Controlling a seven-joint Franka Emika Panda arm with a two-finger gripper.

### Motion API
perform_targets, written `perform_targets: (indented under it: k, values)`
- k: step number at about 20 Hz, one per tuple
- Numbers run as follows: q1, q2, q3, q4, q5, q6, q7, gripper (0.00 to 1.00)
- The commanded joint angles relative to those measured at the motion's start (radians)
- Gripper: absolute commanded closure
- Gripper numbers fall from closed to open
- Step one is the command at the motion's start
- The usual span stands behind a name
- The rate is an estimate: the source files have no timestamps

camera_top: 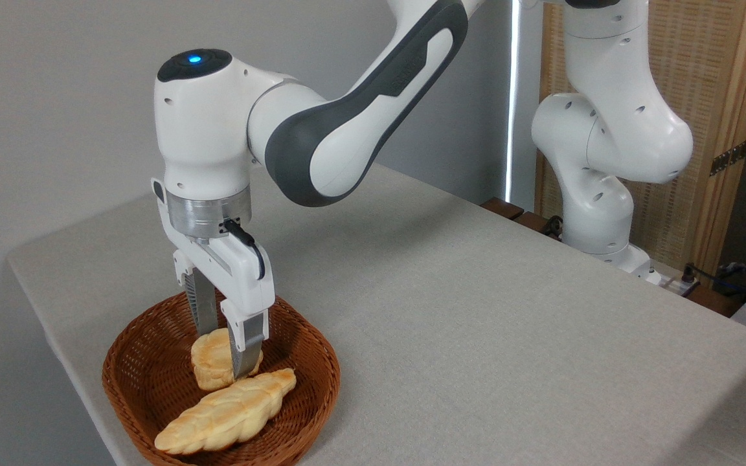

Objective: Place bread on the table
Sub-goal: 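Close the gripper on the small round bread roll, then lift the roll out of the basket and carry it beside the basket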

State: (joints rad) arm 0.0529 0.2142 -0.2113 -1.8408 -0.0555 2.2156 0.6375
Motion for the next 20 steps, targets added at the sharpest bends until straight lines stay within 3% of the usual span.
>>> perform_targets:
  k: [1,5,14,20]
  values:
    - [-0.007,0.013,0.004,0.014,0.051,0.021,0.013,0.08]
    - [-0.007,0.013,0.004,0.014,0.052,0.019,0.019,0.60]
    - [-0.005,-0.002,0.004,0.014,0.051,0.012,0.010,0.60]
    - [-0.004,-0.096,0.006,0.012,0.034,-0.086,-0.015,0.54]
